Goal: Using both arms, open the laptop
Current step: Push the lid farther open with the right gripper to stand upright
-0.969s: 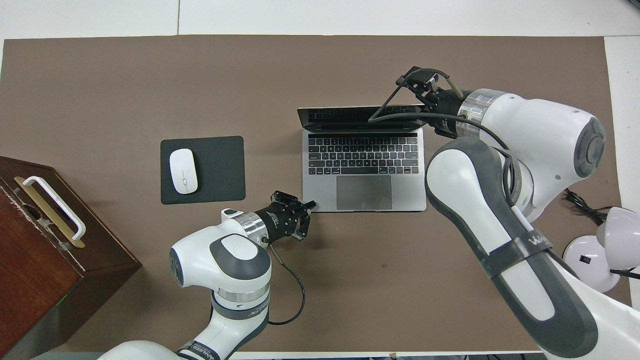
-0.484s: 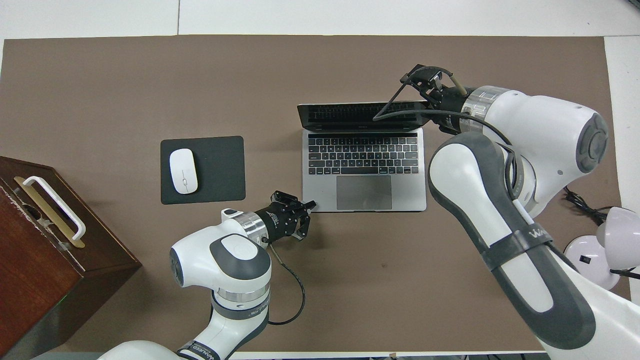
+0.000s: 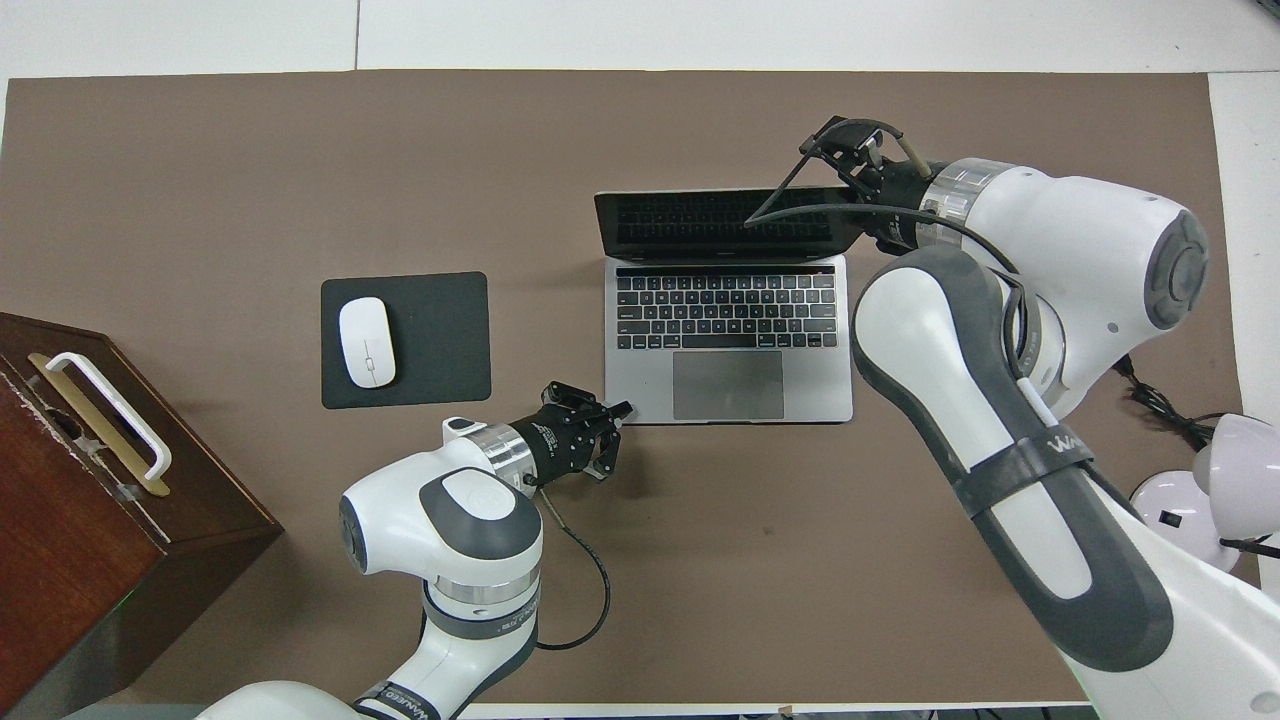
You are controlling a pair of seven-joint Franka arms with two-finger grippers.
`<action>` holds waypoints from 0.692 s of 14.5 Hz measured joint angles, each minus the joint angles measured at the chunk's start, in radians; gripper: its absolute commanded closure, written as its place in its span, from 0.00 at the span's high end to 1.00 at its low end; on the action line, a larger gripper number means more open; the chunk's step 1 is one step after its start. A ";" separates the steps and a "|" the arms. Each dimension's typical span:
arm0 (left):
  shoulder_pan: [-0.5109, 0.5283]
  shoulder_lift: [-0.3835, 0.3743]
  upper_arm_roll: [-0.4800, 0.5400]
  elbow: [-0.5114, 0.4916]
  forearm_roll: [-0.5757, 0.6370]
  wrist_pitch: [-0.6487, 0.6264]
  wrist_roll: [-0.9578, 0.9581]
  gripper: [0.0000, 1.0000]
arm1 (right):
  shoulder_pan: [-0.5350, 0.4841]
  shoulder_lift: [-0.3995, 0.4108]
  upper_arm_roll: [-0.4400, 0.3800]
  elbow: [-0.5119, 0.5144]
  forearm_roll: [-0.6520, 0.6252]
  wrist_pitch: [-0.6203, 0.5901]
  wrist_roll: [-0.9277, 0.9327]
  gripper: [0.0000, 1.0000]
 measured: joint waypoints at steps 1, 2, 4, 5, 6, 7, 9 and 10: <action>0.000 0.000 0.000 0.000 0.000 0.000 0.000 0.00 | 0.000 0.003 -0.002 0.002 0.016 0.000 -0.016 1.00; 0.000 0.000 0.000 0.000 0.000 0.000 0.000 0.00 | 0.000 0.004 -0.003 0.003 0.022 0.000 -0.022 1.00; 0.000 0.000 0.000 0.000 0.000 0.000 0.000 0.00 | 0.000 0.006 -0.004 0.005 0.022 -0.002 -0.022 1.00; 0.000 0.000 0.000 0.000 0.000 0.000 0.000 0.00 | 0.000 0.006 -0.004 0.008 0.022 -0.009 -0.022 1.00; 0.000 0.000 0.000 0.000 0.000 0.000 0.001 0.00 | 0.000 0.006 -0.005 0.016 0.023 -0.031 -0.022 1.00; 0.000 0.000 0.000 0.000 0.000 0.000 0.001 0.00 | -0.001 0.006 -0.005 0.029 0.026 -0.057 -0.021 1.00; 0.000 0.000 0.000 0.000 0.000 0.000 0.001 0.00 | -0.001 0.000 -0.007 0.050 0.027 -0.097 -0.008 1.00; 0.000 0.000 0.000 0.000 0.000 0.000 0.001 0.00 | -0.001 -0.006 -0.008 0.057 0.027 -0.116 0.003 1.00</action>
